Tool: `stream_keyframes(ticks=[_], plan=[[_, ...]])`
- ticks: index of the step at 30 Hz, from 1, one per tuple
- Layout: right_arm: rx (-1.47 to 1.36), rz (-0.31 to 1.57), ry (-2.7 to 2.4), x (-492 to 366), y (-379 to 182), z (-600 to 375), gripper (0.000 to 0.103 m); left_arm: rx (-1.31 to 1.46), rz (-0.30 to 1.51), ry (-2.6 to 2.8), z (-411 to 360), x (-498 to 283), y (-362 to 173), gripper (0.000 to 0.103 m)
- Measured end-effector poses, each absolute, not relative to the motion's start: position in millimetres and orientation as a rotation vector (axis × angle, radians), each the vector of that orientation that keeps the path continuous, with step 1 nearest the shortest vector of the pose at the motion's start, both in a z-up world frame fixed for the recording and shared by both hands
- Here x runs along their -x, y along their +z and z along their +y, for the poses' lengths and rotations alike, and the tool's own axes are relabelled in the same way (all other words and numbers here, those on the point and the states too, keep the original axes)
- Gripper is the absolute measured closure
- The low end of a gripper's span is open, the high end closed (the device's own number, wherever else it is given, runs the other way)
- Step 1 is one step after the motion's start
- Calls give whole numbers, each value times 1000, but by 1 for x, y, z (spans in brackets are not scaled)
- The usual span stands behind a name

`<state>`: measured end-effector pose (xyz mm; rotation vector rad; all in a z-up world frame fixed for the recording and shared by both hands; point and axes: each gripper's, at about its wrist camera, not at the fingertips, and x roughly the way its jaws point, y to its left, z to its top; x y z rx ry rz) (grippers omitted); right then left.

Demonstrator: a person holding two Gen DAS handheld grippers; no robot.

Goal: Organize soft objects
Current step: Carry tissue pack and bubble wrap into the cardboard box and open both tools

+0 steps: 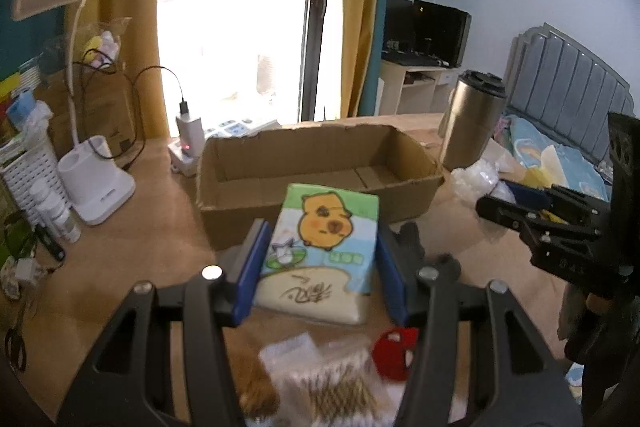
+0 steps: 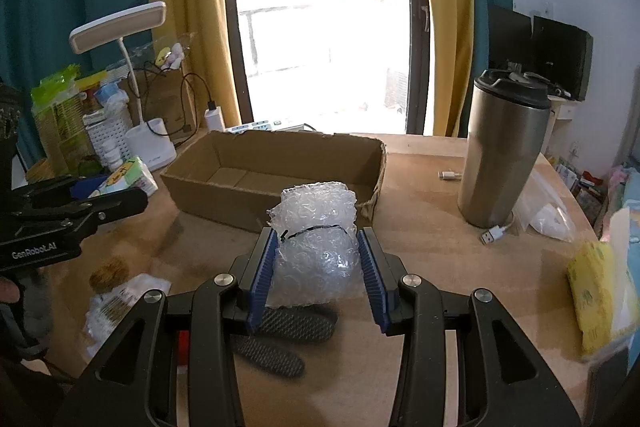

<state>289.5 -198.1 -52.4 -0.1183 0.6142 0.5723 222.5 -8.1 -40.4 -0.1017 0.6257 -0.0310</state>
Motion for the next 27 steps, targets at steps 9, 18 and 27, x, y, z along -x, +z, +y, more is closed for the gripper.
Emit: stream_keyframes(ticks=[9,18,27], plan=[[107,595,587,-326,-49,-189,59,106,632,-43,-7,-269,-43,50],[93,567,600,-360,-43,-183,59,138,647,-69,-8,-312,-49,50],[68,566,615,-385,-44,-177,59,163,645,-94,-6,-342,-54,50]])
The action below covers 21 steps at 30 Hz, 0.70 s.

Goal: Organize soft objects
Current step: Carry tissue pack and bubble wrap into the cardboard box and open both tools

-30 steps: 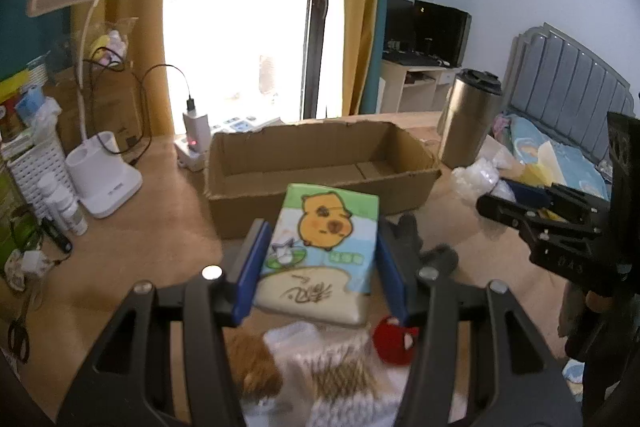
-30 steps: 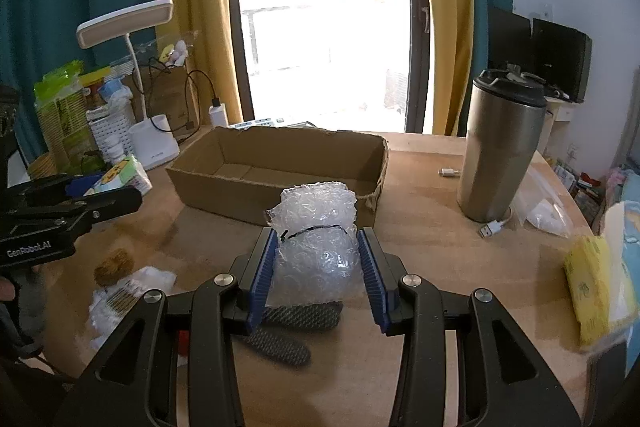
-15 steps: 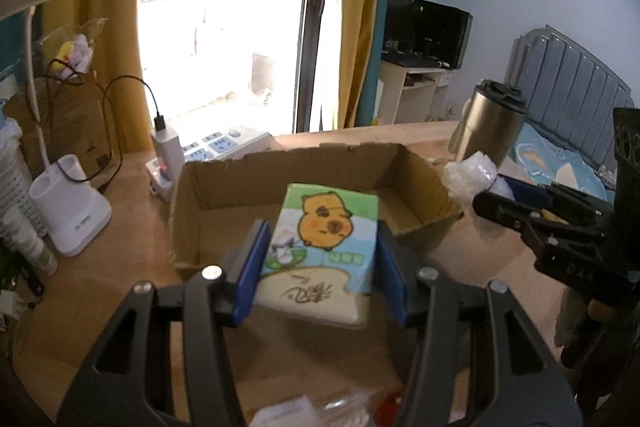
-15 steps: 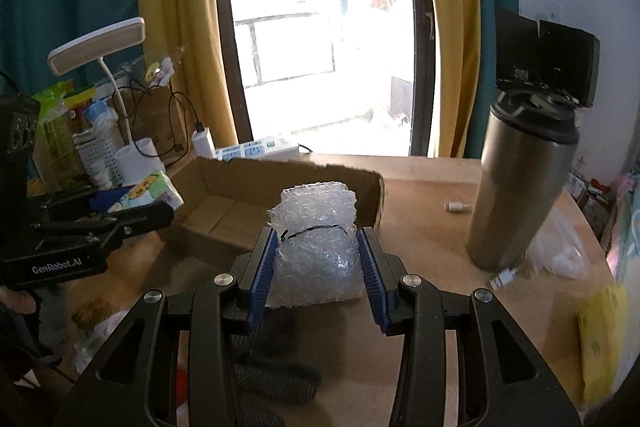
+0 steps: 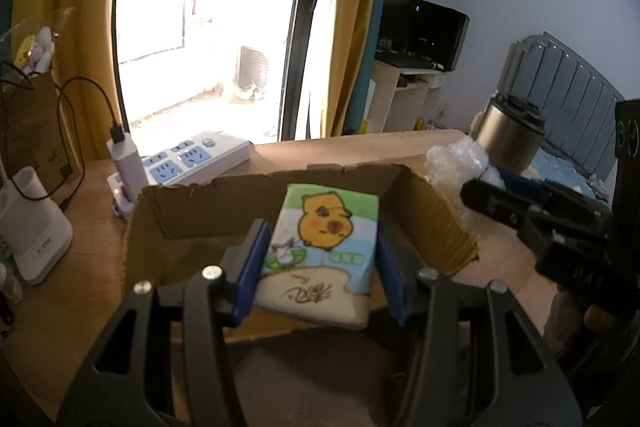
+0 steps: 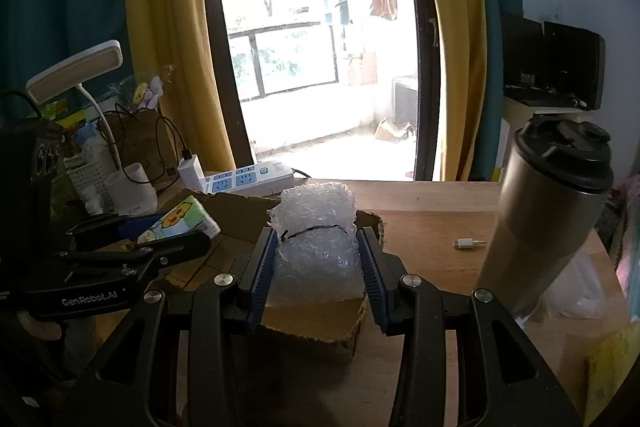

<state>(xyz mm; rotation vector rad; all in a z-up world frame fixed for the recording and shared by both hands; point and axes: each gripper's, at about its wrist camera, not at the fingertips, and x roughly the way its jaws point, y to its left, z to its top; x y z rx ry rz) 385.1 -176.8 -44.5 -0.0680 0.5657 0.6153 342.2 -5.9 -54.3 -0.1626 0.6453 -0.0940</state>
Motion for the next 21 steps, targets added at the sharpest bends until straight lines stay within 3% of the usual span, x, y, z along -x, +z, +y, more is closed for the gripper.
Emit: stream_keyframes(ticks=[21], plan=[[129,680,601,-401,-74,-145,56,220,826,-137,-9,-381,-92,47]])
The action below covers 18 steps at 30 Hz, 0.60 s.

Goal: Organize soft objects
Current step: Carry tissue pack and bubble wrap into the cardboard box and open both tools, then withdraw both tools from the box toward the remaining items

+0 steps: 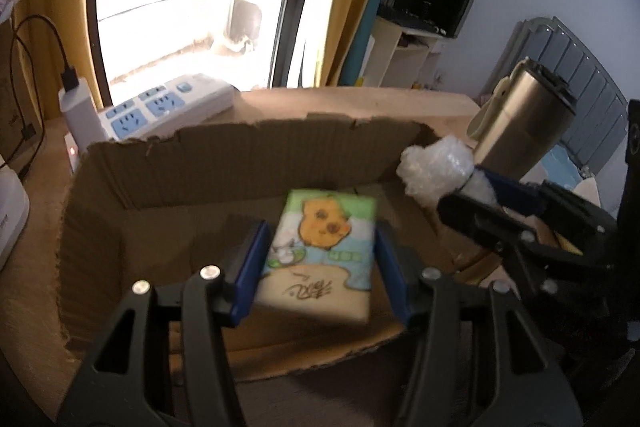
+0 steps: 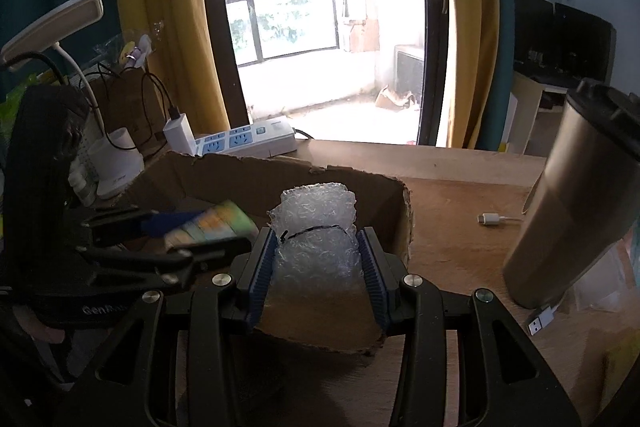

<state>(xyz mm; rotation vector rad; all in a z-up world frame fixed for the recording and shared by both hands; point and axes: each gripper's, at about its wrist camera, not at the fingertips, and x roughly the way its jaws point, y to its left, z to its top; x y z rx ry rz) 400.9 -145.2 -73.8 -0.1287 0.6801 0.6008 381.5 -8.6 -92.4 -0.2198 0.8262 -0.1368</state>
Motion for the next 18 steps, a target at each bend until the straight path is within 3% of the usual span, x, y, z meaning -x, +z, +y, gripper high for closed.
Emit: stream_keyframes(ticks=[3,18], plan=[[128,680,587,-400,-71,-146,49,225,810,-139,-7,-378,-88,39],[140,620,563,-373,-40,-148,46,246,719,-106,7,-345,-52,32]])
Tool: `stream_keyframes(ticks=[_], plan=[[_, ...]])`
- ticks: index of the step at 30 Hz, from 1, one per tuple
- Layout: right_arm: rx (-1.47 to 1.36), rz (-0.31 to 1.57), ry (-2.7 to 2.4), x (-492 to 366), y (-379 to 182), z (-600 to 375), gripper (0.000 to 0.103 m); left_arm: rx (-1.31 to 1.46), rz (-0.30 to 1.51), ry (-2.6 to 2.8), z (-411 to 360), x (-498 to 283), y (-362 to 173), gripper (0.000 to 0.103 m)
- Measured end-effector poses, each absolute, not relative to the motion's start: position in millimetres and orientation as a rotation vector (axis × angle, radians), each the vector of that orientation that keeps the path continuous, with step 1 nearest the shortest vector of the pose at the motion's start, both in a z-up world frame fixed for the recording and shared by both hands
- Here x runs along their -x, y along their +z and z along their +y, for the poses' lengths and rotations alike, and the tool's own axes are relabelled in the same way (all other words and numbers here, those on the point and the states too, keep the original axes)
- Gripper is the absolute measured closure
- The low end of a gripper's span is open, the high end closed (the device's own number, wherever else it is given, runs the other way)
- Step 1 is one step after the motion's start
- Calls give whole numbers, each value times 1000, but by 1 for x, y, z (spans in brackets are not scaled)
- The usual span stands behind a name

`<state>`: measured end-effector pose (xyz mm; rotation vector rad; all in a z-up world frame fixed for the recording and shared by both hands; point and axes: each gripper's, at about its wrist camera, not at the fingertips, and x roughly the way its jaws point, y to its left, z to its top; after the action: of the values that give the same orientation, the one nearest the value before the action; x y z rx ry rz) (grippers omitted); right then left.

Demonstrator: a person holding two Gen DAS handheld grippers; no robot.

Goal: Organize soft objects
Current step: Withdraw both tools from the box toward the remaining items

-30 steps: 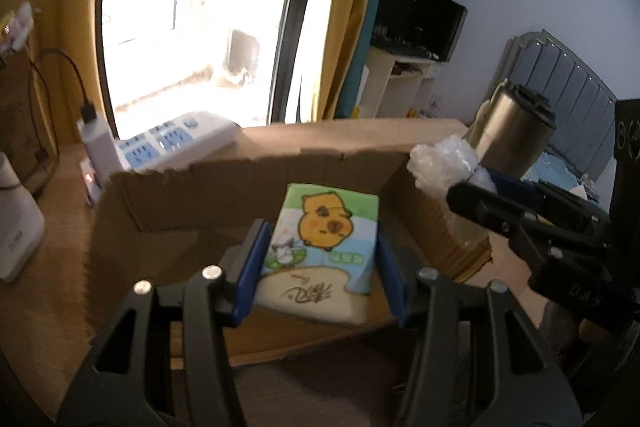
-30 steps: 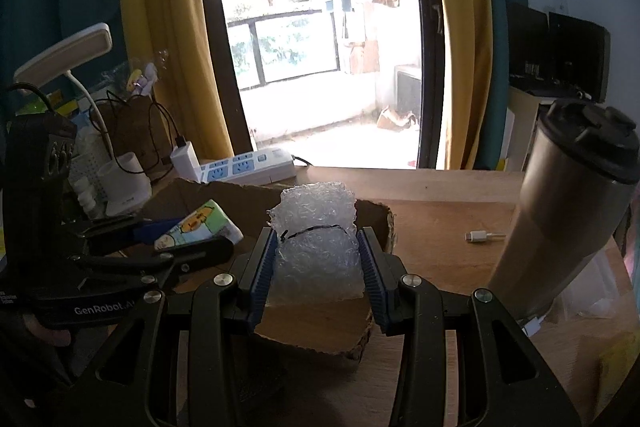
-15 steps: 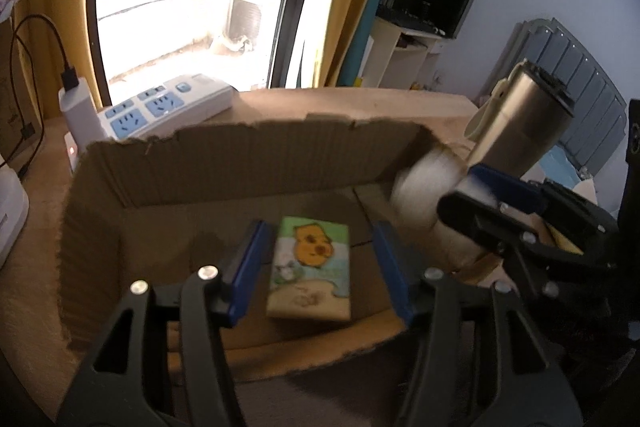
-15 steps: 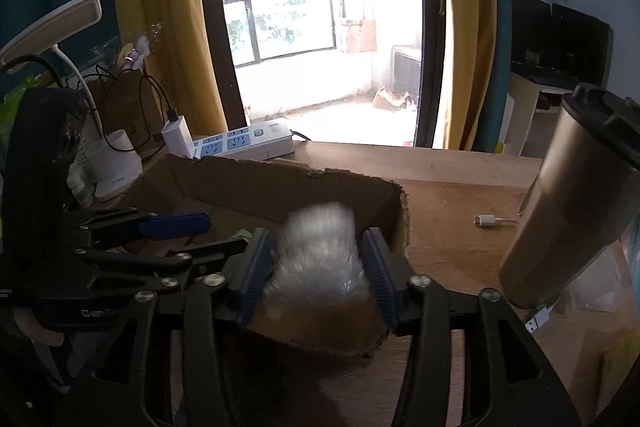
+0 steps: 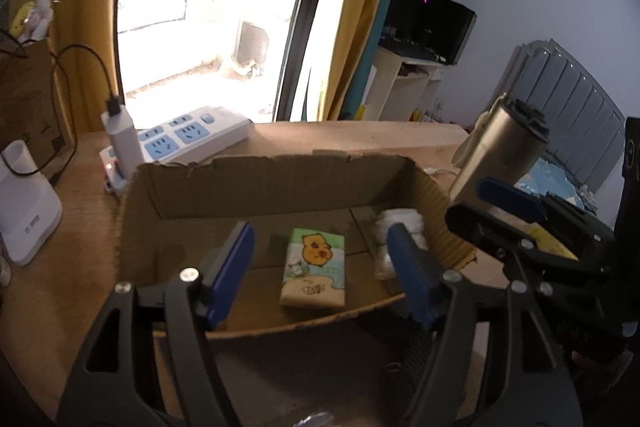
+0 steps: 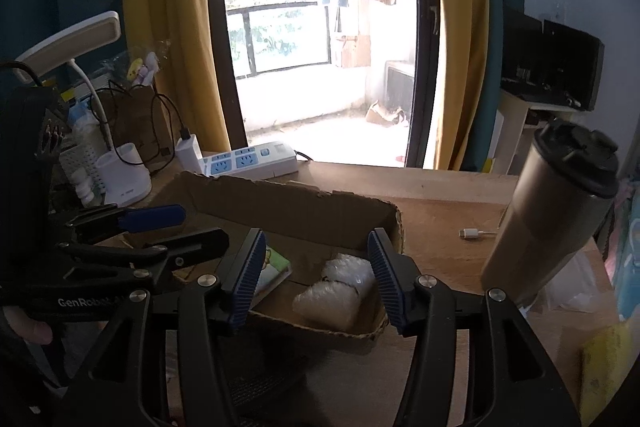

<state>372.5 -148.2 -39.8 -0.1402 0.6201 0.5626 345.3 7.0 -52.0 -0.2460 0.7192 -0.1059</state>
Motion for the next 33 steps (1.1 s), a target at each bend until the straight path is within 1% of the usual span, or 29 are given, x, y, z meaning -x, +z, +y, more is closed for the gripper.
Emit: stream_keyframes(ticks=[10,14,19,22,33], plan=[[149,581,543,-334,-22,-148,46,229,655,-91,14,-302,-32,30],[152,568,529,-320,-15,-150,46,217,633,-95,13,-281,-25,23],[150,545,516,-300,-6,-156,44,205,608,-99,13,-254,-15,19],[140,528,511,-288,-1,-162,38,206,598,-91,15,-240,-13,15],[139,545,500,-260,-12,-175,36,205,607,-58,23,-199,-19,14]])
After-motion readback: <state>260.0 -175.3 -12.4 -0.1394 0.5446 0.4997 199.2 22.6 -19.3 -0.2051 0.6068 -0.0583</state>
